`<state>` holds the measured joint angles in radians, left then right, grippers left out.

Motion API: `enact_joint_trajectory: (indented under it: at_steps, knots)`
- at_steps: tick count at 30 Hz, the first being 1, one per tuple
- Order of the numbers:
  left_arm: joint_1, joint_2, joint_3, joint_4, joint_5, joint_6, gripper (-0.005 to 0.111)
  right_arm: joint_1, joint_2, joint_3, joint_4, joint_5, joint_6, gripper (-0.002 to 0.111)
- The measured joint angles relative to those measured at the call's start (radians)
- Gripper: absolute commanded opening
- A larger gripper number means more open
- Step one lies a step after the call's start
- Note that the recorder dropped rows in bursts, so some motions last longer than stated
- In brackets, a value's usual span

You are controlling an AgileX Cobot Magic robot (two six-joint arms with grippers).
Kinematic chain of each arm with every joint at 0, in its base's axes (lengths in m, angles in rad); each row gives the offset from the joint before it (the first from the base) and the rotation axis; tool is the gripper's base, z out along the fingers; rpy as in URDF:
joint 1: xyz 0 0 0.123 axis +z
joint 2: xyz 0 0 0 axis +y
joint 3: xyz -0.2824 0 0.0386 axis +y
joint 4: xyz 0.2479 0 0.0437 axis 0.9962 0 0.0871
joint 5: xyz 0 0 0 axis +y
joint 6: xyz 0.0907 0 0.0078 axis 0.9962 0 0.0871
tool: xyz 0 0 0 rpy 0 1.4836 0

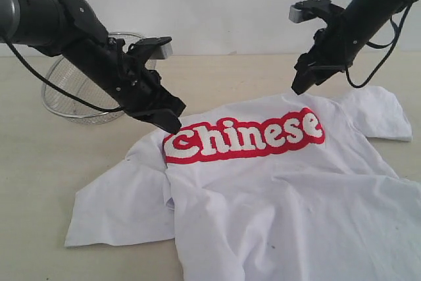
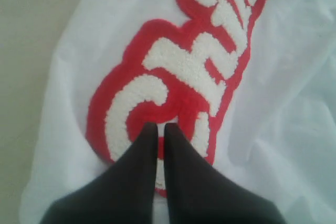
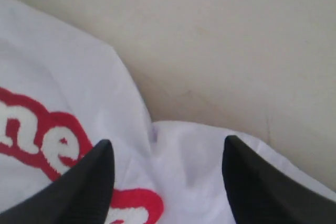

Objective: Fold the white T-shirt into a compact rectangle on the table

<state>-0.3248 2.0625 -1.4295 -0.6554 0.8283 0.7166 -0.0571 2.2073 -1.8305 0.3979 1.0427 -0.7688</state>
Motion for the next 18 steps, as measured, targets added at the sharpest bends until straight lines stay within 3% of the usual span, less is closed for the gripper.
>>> enact_joint_trajectory:
  at_steps: [10, 15, 18]
  knots:
    - [0.0, 0.0, 0.0, 0.0, 0.0, 0.0, 0.004, 0.0, 0.009, -0.002, -0.006, 0.056, -0.092, 0.052]
    - [0.0, 0.0, 0.0, 0.0, 0.009, 0.0, 0.004, 0.029, 0.039, -0.002, -0.023, 0.045, -0.094, 0.037]
    - [0.0, 0.0, 0.0, 0.0, 0.021, 0.0, 0.004, 0.052, 0.056, -0.002, -0.036, 0.011, -0.091, 0.017]
